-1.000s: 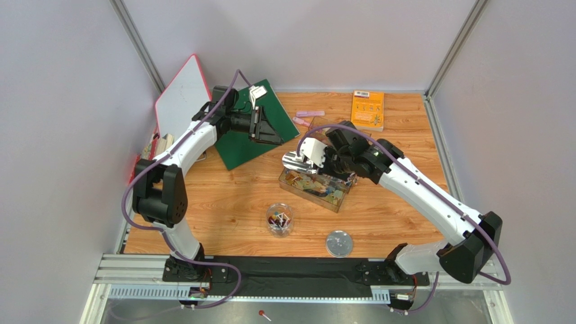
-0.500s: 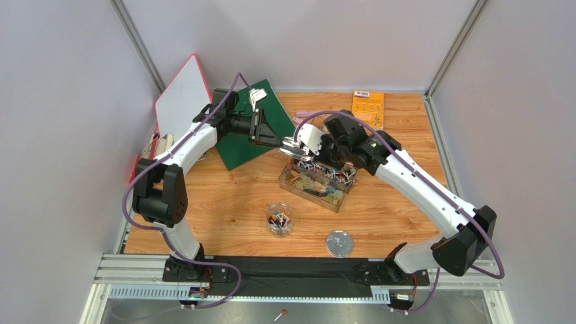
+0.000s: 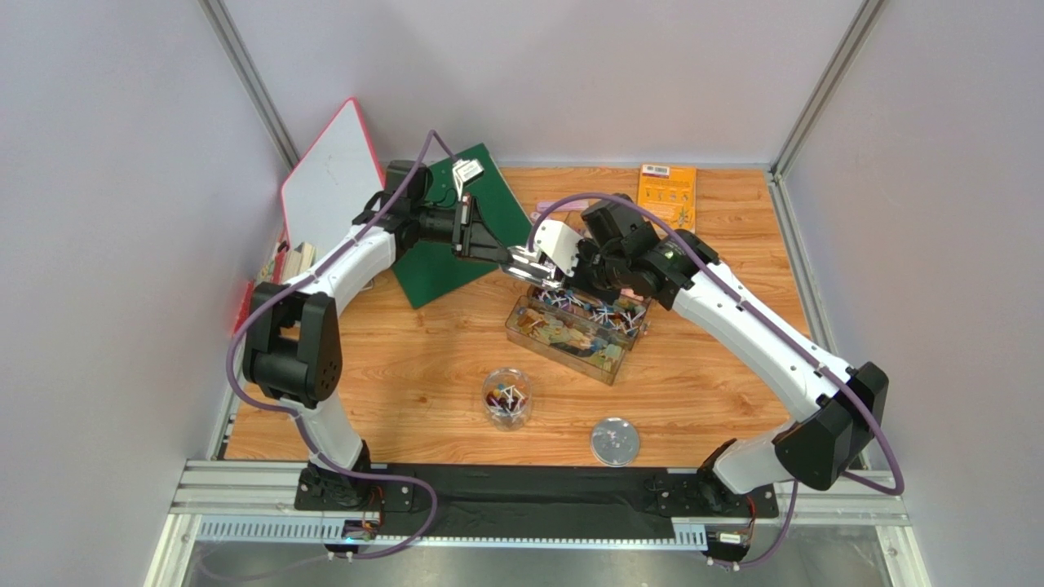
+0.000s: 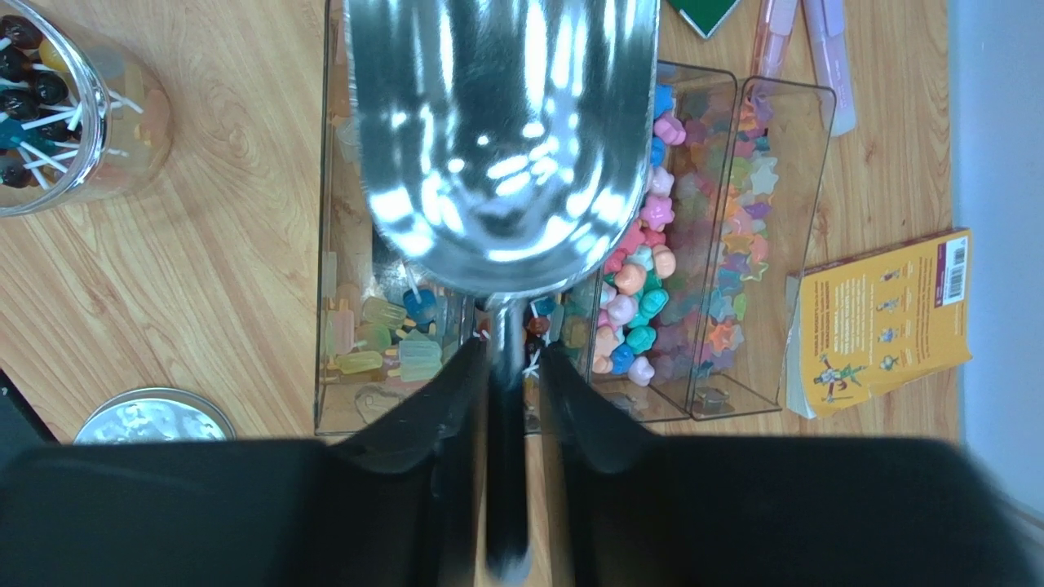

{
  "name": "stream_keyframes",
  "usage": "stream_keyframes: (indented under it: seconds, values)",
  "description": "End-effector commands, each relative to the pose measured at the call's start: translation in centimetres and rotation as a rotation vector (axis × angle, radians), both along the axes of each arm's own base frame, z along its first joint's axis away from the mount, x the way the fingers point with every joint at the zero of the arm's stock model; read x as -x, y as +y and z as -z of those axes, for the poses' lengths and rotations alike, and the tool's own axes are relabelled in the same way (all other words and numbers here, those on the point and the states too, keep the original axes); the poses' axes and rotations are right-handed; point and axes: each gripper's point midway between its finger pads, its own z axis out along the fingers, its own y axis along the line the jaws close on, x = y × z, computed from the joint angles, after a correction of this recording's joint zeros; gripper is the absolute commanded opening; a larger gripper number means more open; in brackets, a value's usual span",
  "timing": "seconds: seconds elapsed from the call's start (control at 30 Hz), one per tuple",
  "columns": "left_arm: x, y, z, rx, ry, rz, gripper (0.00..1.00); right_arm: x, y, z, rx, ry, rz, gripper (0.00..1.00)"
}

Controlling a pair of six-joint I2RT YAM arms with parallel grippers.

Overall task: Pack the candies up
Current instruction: Adjust the spatula.

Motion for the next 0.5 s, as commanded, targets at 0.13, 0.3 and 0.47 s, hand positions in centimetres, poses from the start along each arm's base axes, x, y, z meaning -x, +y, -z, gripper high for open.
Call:
stream_keyframes:
  seconds: [0.13,0.3,0.47]
  values:
    - [2.4,0.0,-1.3,0.115,0.017,0.181,0.0,1.8,-0.2,-4.7,-0.358,-0.029,-0.04,0.54]
    - [2.1,-0.1,-1.6,0.124,0.012,0.193,0.0,2.8,-1.9,-3.4,-0.518,0.014,-0.035,0.53]
    - [2.1,0.0,-1.5,0.124,0.015,0.194,0.0,3.7,-1.0,-4.7,-0.608,0.033,-0.095,0.5]
